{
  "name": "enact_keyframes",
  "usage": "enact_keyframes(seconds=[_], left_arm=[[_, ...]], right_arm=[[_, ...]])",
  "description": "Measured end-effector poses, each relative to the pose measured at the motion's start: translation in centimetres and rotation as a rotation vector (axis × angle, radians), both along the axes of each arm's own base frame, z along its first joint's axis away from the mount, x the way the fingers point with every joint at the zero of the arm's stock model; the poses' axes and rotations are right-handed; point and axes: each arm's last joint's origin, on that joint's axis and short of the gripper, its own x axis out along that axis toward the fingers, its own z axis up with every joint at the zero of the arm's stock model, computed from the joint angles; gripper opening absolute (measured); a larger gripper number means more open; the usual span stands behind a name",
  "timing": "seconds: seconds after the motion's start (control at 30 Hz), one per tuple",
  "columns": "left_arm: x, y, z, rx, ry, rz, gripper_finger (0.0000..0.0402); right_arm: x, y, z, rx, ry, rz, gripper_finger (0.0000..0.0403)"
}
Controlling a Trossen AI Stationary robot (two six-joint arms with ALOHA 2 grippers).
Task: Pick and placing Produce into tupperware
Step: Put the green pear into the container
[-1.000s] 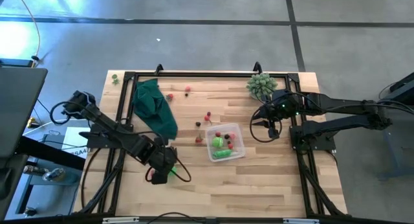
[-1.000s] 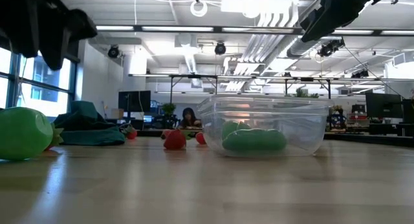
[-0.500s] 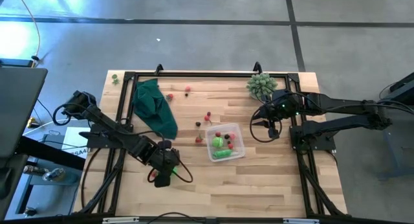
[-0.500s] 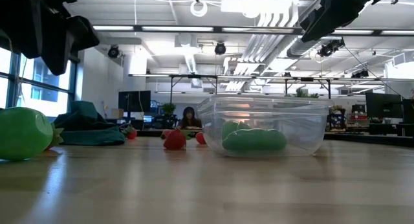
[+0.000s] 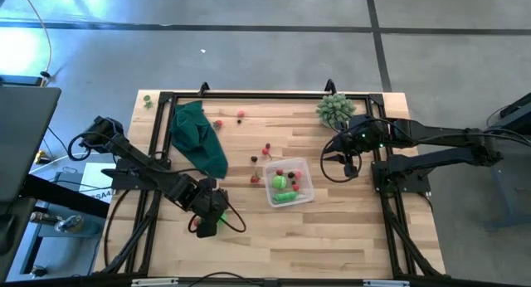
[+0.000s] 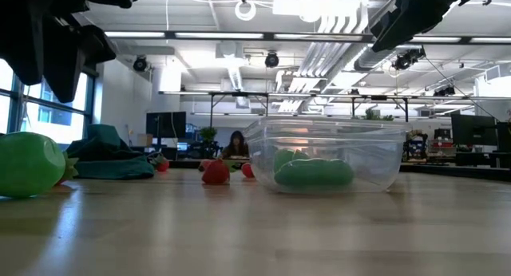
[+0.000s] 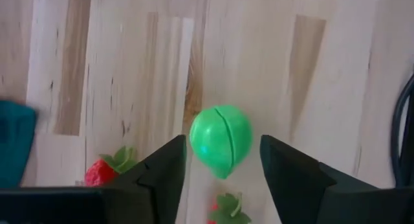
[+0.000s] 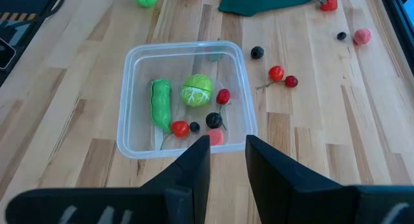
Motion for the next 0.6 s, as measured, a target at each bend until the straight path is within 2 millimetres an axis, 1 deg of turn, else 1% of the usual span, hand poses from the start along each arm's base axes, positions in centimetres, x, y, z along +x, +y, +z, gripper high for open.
enact_keyframes(seconds=[0.17, 0.3, 0.43, 0.6], left_arm=[[-0.1, 0.1, -0.1, 0.011, 0.017, 0.002, 0.0234], [0.2, -0.1, -1.0, 0.023, 0.053, 0.003, 0.0260], [0.7, -0.3, -1.8, 0.017, 0.066, 0.000, 0.0274], [0.9, -0.5, -2.5, 0.019, 0.087, -0.002, 0.0278]], right_arm=[[0.0, 0.0, 0.0, 0.000, 0.000, 0.000, 0.0089], [0.0, 0.0, 0.0, 0.000, 0.000, 0.000, 0.0089], [0.0, 0.0, 0.0, 0.000, 0.000, 0.000, 0.0089], [0.0, 0.0, 0.0, 0.000, 0.001, 0.000, 0.0089]])
